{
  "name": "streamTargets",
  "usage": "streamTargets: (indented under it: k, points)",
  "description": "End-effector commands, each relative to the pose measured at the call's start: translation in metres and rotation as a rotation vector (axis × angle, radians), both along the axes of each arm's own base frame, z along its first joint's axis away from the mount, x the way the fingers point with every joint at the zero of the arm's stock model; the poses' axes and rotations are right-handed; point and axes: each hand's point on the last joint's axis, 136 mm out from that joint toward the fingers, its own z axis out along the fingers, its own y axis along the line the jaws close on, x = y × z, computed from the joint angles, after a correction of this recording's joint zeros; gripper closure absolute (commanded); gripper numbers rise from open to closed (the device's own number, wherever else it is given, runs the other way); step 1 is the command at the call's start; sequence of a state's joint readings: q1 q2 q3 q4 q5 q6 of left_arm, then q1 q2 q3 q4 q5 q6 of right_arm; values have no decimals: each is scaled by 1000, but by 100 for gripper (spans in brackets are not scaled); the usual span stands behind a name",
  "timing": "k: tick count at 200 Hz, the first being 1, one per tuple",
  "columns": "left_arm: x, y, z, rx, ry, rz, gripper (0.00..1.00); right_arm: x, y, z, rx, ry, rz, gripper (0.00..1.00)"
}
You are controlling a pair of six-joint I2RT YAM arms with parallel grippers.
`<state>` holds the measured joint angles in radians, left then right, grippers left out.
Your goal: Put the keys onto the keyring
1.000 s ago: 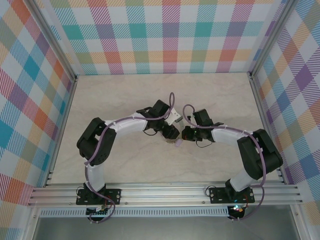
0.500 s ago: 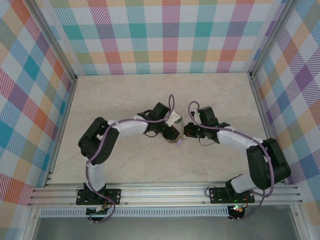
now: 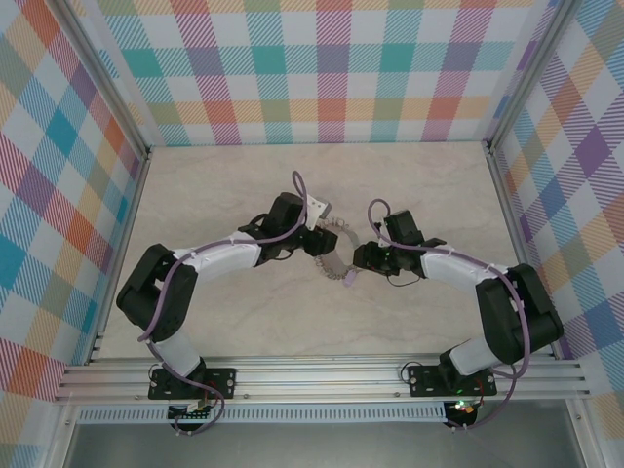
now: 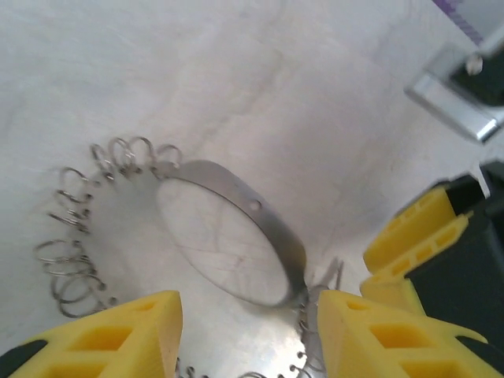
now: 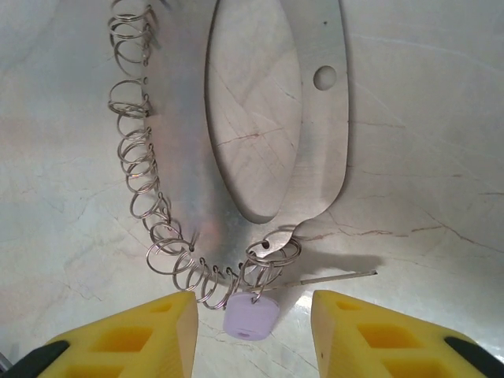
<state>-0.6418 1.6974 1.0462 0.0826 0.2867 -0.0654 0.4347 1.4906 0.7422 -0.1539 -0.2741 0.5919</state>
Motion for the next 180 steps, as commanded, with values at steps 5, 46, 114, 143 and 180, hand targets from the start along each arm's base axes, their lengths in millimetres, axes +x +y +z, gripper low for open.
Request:
streamTargets:
  k: [5,46,114,143,180]
  points:
    - [8,2,21,-49,-41,47,50,-1,6,-7,-2,52,-25,58]
    - [7,3,25,-56,-50,46,50,2,12,-14,-25,80,-42,63]
    - [7,4,25,-61,-56,44,50,6,19,-20,-48,92,-33,72]
    - [6,5,26,-68,-58,42,50,8,17,-27,-68,103,-41,78]
    - [5,7,28,-73,-64,47,50,8,15,-31,-83,109,-42,92]
